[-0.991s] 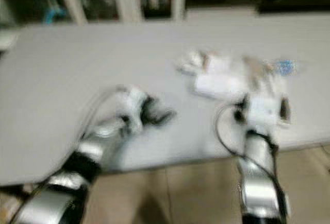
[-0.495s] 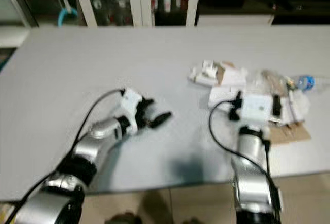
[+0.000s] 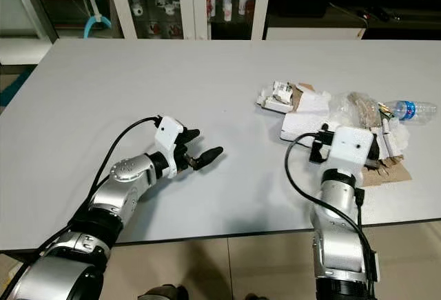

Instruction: Picking trash to rubbish bin

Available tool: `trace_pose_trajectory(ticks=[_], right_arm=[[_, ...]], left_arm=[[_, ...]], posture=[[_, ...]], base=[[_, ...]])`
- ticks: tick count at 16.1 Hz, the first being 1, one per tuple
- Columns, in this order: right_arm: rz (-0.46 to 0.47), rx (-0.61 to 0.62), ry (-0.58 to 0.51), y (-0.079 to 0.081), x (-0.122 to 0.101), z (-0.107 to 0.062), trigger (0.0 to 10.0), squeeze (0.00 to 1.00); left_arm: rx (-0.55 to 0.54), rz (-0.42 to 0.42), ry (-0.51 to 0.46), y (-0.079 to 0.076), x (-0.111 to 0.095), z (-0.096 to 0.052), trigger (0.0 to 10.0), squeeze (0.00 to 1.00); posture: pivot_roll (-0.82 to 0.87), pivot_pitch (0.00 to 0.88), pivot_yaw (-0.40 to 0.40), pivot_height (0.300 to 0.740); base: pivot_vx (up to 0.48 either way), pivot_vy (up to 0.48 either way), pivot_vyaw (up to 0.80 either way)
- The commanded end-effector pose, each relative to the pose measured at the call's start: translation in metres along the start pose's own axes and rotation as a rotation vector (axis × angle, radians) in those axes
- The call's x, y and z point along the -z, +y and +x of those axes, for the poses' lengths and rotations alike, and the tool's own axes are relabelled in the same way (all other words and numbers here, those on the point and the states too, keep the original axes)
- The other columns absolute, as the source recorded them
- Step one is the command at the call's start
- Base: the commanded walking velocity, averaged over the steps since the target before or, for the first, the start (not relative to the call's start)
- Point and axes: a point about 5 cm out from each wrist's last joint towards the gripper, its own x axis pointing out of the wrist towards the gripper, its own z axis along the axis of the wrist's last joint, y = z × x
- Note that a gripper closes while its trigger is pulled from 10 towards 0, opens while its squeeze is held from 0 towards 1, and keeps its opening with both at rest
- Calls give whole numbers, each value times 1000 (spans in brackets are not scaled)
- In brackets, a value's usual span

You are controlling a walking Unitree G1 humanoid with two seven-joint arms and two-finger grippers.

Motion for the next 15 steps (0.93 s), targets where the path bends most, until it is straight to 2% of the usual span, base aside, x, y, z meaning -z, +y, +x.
trace_pose_trajectory(ticks=[1,4,6,8,13,14,15], right_arm=[[27,-1,13,0,0,2,10000,992],[38,-3,44,-3,6,3,10000,980],[37,1,69,-6,12,4,10000,973],[52,-5,80,-7,14,7,10000,914],[134,-66,24,-3,3,24,10000,890],[146,-87,10,0,0,28,10000,867],[168,-110,4,4,-3,33,10000,765]], left_arm=[[23,3,-8,-1,-4,0,10000,0],[253,-2,-25,-17,-19,-4,10000,0],[339,35,20,-23,-18,-10,10000,0],[348,35,48,-23,-14,-14,10000,0],[374,22,96,-27,-7,-26,10000,0],[373,22,100,-27,-6,-27,10000,0],[373,19,104,-28,-6,-28,10000,0]], posture=[[221,102,-20,740],[236,146,7,740],[240,164,20,740],[242,175,26,740],[255,191,26,740],[255,191,26,740],[262,195,25,740]], base=[[0,0,0],[0,0,0],[0,0,0],[0,0,0],[0,0,0],[0,0,0],[0,0,0]])
